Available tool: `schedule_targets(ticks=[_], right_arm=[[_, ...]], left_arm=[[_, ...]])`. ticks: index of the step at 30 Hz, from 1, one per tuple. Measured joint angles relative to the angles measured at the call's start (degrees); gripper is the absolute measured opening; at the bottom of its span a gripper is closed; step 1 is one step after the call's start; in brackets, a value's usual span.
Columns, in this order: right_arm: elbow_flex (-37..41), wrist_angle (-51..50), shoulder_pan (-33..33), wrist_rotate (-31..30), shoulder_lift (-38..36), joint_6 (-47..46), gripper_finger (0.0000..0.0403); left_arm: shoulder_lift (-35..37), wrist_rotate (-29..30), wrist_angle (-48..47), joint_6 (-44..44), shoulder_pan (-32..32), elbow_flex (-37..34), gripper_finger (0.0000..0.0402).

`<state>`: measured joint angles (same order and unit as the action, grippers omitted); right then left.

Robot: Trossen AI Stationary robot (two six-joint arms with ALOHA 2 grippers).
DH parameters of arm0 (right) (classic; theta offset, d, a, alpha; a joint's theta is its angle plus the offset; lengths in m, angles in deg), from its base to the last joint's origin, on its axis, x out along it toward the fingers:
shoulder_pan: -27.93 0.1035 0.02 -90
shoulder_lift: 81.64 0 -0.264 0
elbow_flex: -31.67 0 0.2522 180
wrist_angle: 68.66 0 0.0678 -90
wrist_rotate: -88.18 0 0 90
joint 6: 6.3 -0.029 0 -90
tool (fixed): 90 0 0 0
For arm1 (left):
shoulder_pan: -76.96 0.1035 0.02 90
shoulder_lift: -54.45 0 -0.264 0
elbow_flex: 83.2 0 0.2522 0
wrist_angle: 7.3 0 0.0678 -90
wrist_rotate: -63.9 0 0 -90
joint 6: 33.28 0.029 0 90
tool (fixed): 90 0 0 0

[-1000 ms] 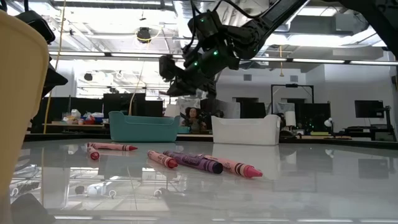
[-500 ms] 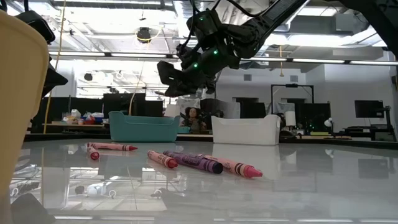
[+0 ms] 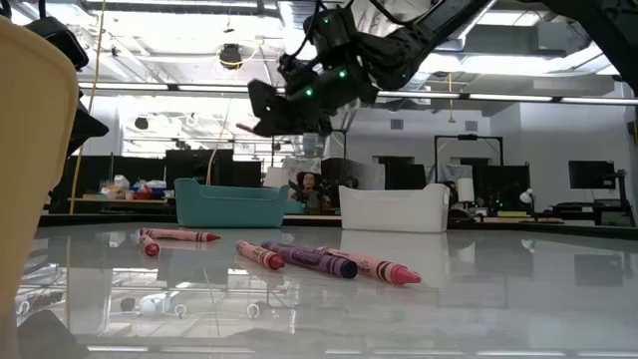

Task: Sort crayons
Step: Put the red crayon into the top green bin

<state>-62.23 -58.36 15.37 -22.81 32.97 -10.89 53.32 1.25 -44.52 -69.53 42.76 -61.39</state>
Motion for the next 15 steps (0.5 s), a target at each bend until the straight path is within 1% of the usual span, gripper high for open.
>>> schedule_targets(ticks=[8, 10, 13, 15], right_arm=[[-4.8, -0.4, -1.1, 0.0, 0.0, 0.1, 0.0005], [-6.2, -0.3, -1.6, 0.0, 1.2, 0.1, 0.0005], [-10.2, -5.1, -2.3, 0.4, 4.6, -0.4, 0.0005], [-14.0, -10.6, -2.3, 2.0, 7.5, -0.8, 0.0005]], left_arm=[[0.0, 0.0, 0.0, 0.0, 0.0, 0.0, 0.0228], [0.0, 0.0, 0.0, 0.0, 0.0, 0.0, 0.0228], [0.0, 0.0, 0.0, 0.0, 0.0, 0.0, 0.0228], [0.0, 0.0, 0.0, 0.0, 0.0, 0.0, 0.0228]])
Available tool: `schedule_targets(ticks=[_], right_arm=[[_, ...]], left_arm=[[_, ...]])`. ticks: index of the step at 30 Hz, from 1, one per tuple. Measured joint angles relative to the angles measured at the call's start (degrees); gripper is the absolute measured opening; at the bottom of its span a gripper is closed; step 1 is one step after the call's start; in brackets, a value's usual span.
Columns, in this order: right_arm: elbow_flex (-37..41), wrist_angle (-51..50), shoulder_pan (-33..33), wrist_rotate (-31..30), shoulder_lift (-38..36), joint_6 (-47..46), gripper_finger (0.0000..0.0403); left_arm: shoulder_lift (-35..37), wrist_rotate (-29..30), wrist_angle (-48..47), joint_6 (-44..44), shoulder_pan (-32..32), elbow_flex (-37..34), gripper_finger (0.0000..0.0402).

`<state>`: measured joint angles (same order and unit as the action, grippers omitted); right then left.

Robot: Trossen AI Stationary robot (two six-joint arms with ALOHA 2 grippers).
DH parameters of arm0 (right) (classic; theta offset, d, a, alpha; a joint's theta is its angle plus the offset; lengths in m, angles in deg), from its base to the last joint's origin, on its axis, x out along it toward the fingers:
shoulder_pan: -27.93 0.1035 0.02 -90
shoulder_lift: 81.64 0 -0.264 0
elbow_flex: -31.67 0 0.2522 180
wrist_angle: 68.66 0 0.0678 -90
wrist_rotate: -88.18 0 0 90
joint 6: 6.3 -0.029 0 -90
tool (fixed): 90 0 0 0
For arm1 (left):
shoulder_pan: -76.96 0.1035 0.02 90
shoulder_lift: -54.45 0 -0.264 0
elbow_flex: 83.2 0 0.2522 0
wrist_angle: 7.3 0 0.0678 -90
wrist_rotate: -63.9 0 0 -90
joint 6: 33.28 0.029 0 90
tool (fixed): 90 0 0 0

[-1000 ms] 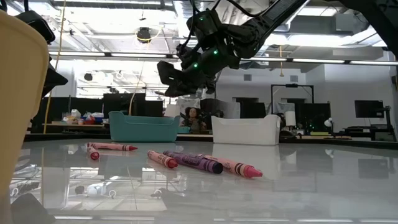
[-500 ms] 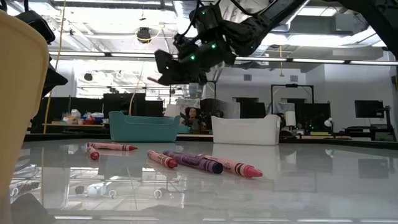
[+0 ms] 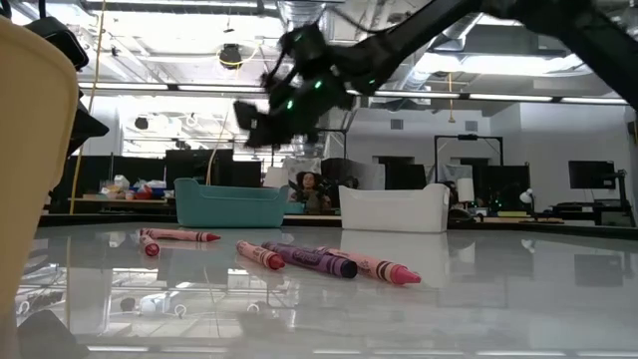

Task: Sort crayons
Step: Put the red crayon into the top green bin

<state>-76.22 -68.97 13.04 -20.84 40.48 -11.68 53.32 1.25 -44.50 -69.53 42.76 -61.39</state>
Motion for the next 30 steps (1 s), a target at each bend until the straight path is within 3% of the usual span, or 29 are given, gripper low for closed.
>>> schedule_targets(ticks=[4, 10, 20, 30], right_arm=[[-9.2, -15.0, 0.7, -2.9, 5.8, 2.3, 0.0005], [-19.5, -25.8, 1.7, -6.7, 10.4, 3.8, 0.0005], [-20.4, -31.2, 0.8, -6.7, 10.5, 0.9, 0.0011], [-20.3, -35.0, -0.1, -5.8, 10.5, -3.2, 0.0050]], left_arm=[[0.0, 0.1, 0.0, 0.0, 0.0, 0.0, 0.0228], [0.0, 0.0, 0.0, 0.0, 0.0, 0.0, 0.0228], [0.0, 0.1, 0.0, 0.0, 0.0, 0.0, 0.0228], [0.0, 0.2, 0.0, 0.0, 0.0, 0.0, 0.0228]])
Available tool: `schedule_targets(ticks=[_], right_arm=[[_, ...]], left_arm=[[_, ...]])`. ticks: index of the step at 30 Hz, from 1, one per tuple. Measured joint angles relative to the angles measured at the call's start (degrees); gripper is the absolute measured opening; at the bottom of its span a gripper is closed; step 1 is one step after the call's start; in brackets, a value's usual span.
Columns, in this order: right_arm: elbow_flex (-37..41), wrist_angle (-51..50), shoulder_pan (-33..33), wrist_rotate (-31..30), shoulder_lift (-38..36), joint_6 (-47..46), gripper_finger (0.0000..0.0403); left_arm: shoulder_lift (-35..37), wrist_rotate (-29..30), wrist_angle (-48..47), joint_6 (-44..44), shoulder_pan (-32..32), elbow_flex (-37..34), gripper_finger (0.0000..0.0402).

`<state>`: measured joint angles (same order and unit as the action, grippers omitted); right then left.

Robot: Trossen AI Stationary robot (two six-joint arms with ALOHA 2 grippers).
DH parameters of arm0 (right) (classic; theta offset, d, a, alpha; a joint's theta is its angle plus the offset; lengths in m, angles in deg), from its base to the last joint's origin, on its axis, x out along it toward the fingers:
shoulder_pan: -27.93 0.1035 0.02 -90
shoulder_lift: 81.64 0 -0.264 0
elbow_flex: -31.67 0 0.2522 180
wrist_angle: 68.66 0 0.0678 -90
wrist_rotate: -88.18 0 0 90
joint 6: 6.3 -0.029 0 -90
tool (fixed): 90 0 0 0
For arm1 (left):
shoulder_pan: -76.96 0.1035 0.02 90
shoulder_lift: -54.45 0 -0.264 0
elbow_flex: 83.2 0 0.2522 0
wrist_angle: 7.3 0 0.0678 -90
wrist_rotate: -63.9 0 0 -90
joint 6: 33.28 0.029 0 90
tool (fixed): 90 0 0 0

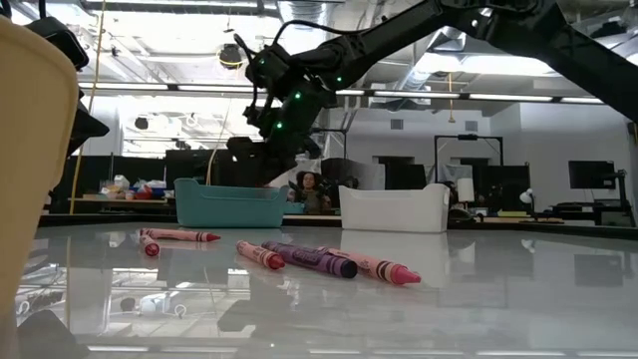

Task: Sort crayons
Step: Put the red crayon into the top green bin

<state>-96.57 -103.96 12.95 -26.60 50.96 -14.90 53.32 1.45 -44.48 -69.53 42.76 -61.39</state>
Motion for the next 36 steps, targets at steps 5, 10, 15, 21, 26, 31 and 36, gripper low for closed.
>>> schedule_targets(ticks=[5, 10, 15, 21, 26, 31, 36], right_arm=[[0.4, -0.1, -0.2, 1.0, 0.0, -0.1, 0.0060], [0.4, 0.3, -0.1, 2.6, 0.0, 0.1, 0.0061], [-0.8, -1.2, 0.8, 5.9, -0.7, 4.5, 0.0061], [-9.4, -13.8, 4.0, 12.6, -0.9, 10.4, 0.0062], [-17.1, -25.8, 8.7, 13.1, -0.9, 13.2, 0.0062], [-17.1, -24.4, 14.7, 13.1, -0.2, 13.9, 0.0062], [-17.2, -16.9, 19.2, 13.1, 3.1, 16.9, 0.0062]], left_arm=[[0.0, 0.1, 0.0, 0.0, 0.0, 0.0, 0.0228], [0.0, 0.0, 0.0, 0.0, 0.0, 0.0, 0.0228], [0.0, 0.0, 0.0, 0.0, 0.0, 0.0, 0.0228], [0.0, 0.0, 0.0, 0.0, 0.0, 0.0, 0.0228], [0.0, 0.0, 0.0, 0.0, 0.0, 0.0, 0.0228], [0.0, 0.0, 0.0, 0.0, 0.0, 0.0, 0.0228], [0.0, 0.0, 0.0, 0.0, 0.0, 0.0, 0.0228]])
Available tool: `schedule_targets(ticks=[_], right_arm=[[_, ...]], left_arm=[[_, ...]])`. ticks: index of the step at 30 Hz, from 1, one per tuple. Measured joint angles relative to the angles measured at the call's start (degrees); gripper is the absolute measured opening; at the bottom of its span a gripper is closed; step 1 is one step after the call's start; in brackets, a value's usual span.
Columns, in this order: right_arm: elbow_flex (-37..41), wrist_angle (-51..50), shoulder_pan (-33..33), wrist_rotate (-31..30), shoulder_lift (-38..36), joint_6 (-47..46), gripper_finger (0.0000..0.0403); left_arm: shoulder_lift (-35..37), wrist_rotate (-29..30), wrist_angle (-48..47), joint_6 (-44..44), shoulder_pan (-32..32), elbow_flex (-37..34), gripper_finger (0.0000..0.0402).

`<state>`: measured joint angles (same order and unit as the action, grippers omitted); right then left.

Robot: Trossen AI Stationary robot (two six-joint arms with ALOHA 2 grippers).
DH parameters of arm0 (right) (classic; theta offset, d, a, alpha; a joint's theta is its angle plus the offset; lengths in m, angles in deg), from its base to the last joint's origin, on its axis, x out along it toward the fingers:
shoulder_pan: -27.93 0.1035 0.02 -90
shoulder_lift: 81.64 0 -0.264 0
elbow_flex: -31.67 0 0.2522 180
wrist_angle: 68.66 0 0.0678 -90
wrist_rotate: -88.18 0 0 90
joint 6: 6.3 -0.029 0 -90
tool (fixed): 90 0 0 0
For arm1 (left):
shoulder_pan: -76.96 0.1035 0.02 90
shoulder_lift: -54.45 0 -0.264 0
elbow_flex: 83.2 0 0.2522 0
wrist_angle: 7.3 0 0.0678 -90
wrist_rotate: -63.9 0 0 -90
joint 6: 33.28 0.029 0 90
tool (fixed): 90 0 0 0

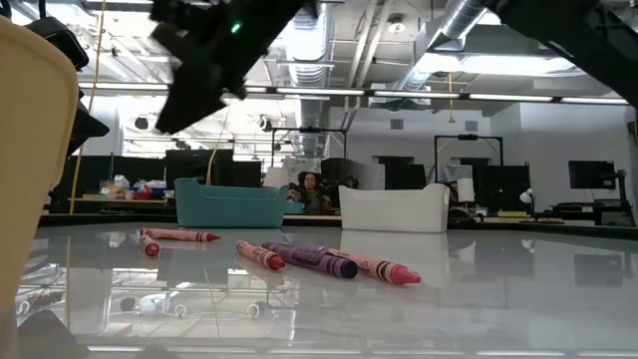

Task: Sort crayons
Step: Put the red crayon into the top green bin

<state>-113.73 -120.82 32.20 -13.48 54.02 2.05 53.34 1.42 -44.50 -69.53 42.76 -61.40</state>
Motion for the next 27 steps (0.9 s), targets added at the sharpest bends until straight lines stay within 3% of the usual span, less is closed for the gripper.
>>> schedule_targets(ticks=[11, 27], right_arm=[[0.0, 4.7, -0.8, 1.2, 7.1, -2.0, 0.0062], [1.7, 9.0, -1.3, 2.8, 9.6, -6.7, 0.0062]], left_arm=[[0.0, 0.0, 0.0, 0.0, 0.0, 0.0, 0.0228], [0.0, 0.0, 0.0, 0.0, 0.0, 0.0, 0.0228]])
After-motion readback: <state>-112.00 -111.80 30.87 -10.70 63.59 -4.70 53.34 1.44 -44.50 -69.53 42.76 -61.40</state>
